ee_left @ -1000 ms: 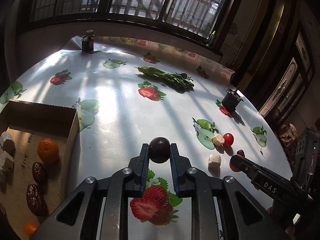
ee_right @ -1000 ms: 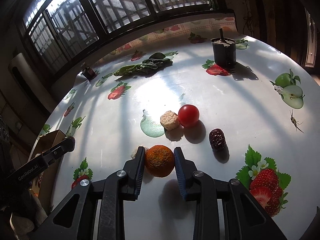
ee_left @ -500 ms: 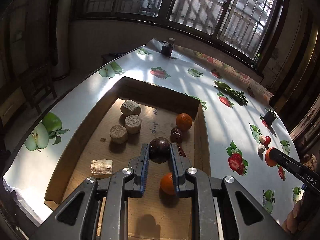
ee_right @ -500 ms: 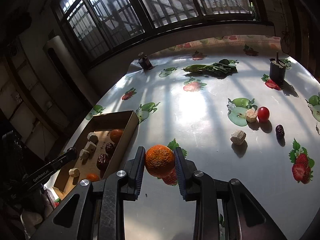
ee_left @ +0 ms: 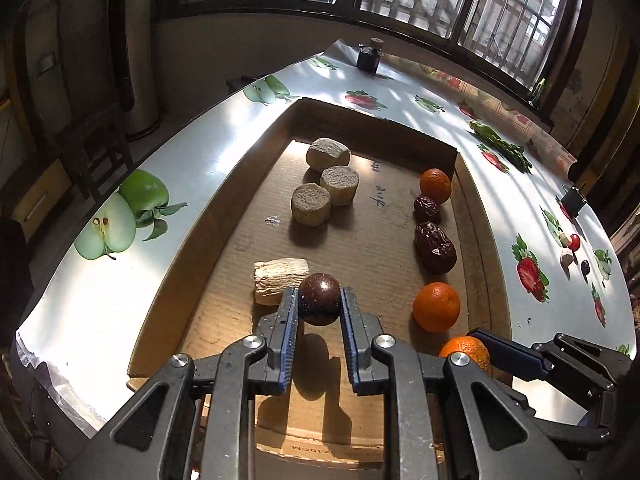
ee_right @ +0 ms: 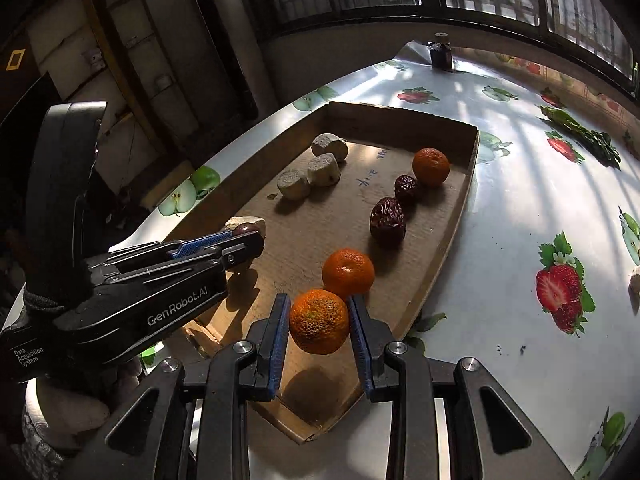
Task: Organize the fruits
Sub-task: 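Carry the plum with the left tool into the box while the right tool carries the orange there, then open both tools in the box and move them back to the table items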
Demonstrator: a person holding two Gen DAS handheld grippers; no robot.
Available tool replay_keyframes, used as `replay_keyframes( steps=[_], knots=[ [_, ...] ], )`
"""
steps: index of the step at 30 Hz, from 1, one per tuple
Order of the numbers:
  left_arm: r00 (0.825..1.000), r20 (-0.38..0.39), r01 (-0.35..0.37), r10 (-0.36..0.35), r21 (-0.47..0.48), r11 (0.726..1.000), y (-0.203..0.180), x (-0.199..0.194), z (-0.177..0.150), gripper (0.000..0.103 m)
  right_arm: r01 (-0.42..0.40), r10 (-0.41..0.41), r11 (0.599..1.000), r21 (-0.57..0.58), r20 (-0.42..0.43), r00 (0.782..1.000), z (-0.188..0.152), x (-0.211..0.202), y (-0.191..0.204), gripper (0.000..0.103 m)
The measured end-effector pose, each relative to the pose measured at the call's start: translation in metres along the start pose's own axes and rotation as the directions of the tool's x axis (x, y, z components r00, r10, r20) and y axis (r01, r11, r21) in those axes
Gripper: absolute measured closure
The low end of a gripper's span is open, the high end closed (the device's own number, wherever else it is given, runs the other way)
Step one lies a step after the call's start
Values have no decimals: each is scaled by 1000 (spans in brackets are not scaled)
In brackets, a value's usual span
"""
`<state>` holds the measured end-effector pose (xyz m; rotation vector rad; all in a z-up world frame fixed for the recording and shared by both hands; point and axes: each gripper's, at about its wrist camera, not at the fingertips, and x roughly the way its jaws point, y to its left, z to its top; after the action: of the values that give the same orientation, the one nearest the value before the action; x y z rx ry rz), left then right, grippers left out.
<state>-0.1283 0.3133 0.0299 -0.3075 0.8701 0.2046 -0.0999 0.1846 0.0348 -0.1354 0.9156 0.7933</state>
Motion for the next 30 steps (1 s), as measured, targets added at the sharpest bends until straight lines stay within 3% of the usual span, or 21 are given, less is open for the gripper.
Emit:
replay_keyframes(
  steps=[5, 11, 14, 30],
  knots=[
    [1000, 13, 0, 0, -24, 1000, 4, -6, 2, 80, 29, -30, 999, -27, -12, 999, -3, 9, 5, 70],
    [997, 72, -17, 20, -33, 999, 4, -25, 7, 58, 24, -24, 999, -22, -14, 1000, -5, 7, 5, 68],
    [994, 95, -42, 43, -22, 999, -1, -32, 10, 52, 26, -26, 1000, -12, 7, 1000, -5, -1, 5, 60],
    [985, 157, -89, 78, 66, 994, -37, -55, 10, 45, 60, -63, 997, 42, 79, 995, -11, -41, -20, 57]
  ],
)
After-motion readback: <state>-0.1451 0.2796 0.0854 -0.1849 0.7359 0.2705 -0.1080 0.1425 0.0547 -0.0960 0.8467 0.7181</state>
